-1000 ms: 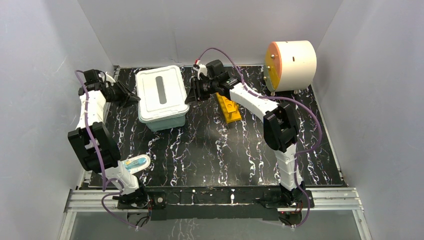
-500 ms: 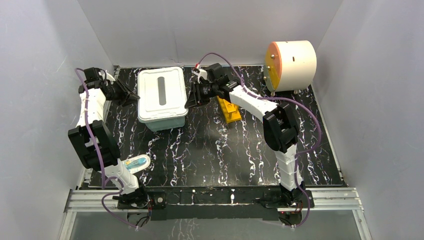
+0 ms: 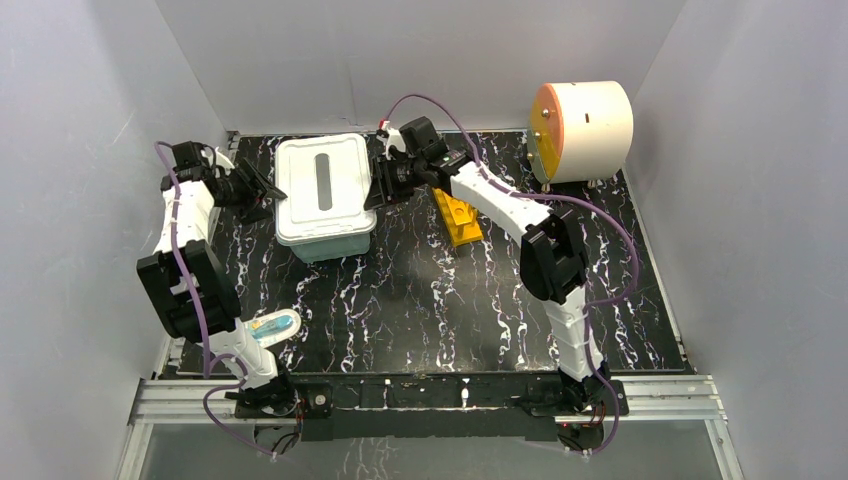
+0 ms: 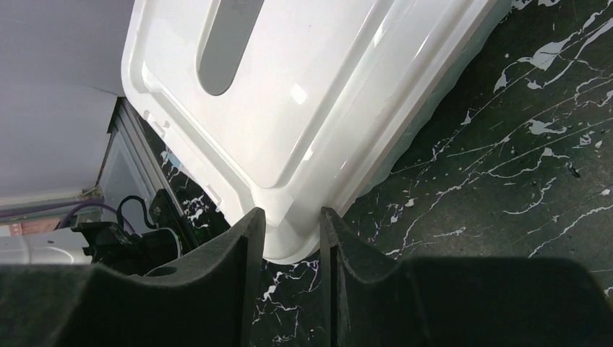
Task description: Organize the chemistry lab equipment
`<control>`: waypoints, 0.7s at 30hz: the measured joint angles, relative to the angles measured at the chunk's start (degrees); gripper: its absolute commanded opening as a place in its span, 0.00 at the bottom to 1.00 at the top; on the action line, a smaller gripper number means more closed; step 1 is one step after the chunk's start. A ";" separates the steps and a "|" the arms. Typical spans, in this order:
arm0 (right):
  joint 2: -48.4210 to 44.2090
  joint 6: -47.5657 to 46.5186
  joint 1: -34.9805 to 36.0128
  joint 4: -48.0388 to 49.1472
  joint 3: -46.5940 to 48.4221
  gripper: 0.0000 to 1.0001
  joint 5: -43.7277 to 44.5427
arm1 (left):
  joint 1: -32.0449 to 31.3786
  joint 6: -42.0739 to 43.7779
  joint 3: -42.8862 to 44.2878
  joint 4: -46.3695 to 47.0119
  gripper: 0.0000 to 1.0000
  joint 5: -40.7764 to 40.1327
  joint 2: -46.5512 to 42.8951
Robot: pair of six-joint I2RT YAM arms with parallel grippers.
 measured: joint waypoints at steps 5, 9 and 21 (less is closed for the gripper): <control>2.23 -0.74 0.11 -2.89 3.61 0.42 -0.17 | -0.02 -0.28 -1.81 1.27 0.49 1.57 -0.02; 3.39 -1.07 0.07 -3.52 5.66 0.44 -0.17 | -0.24 -0.26 -1.84 1.70 0.40 1.07 -0.76; 4.13 -1.57 0.24 -5.92 6.12 0.48 1.42 | -0.26 0.37 -1.84 1.22 0.36 -1.31 -1.14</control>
